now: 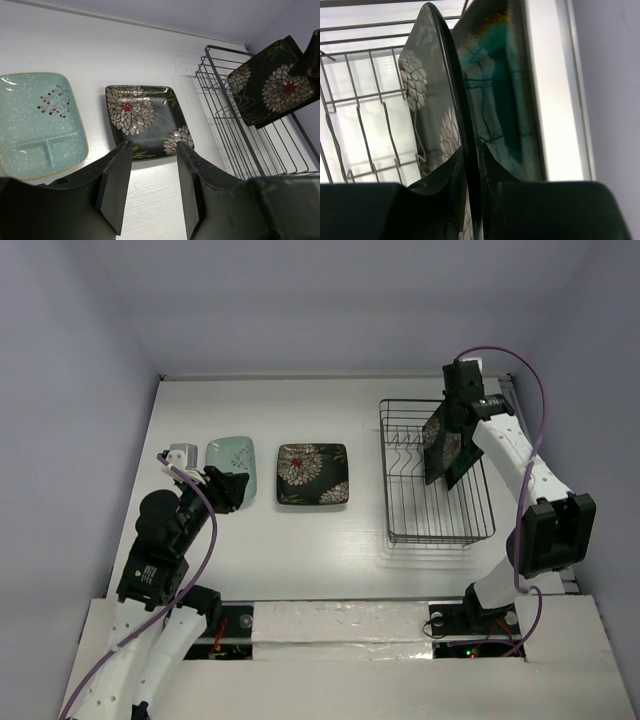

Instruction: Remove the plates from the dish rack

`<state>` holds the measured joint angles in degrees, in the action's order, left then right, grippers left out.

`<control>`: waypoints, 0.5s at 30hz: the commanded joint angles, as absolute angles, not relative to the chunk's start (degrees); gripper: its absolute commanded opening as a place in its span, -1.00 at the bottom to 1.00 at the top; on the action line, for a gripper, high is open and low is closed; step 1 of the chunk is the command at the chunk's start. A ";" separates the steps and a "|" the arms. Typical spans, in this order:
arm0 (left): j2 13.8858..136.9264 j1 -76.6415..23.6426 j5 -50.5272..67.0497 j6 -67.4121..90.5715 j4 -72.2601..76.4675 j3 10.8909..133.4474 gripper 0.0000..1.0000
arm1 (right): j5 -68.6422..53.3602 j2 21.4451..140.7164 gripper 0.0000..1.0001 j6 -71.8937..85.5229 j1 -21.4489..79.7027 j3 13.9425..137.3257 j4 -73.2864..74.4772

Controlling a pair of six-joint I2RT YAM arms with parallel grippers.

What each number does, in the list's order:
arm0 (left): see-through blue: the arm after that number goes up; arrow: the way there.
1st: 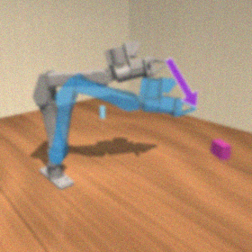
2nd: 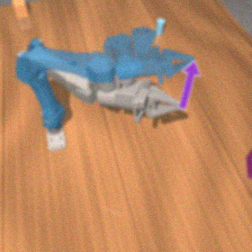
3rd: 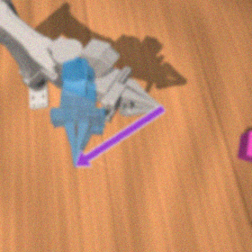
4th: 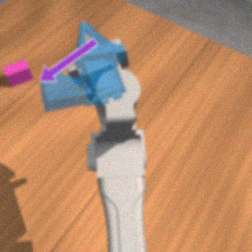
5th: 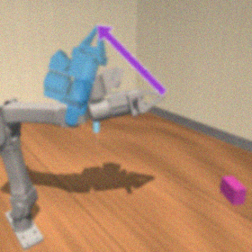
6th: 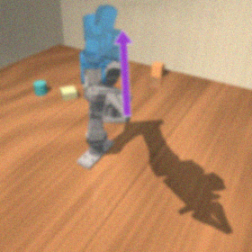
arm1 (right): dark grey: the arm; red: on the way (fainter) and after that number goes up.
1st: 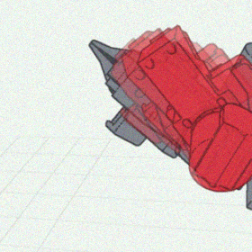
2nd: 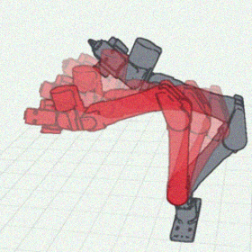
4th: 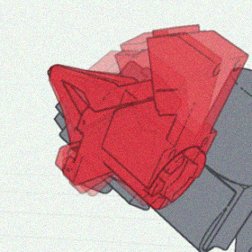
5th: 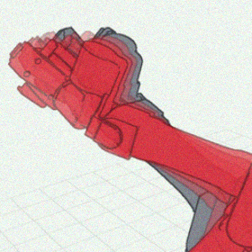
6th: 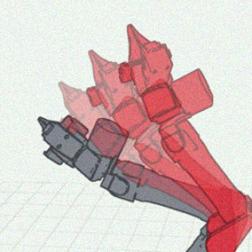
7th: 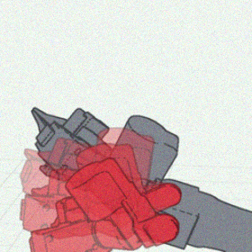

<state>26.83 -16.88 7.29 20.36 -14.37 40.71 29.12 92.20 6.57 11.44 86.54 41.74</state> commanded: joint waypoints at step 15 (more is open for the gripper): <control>26.81 -16.79 8.17 20.04 -11.16 40.25 -0.24 | 27.08 74.72 -1.00 10.88 18.08 95.55 36.59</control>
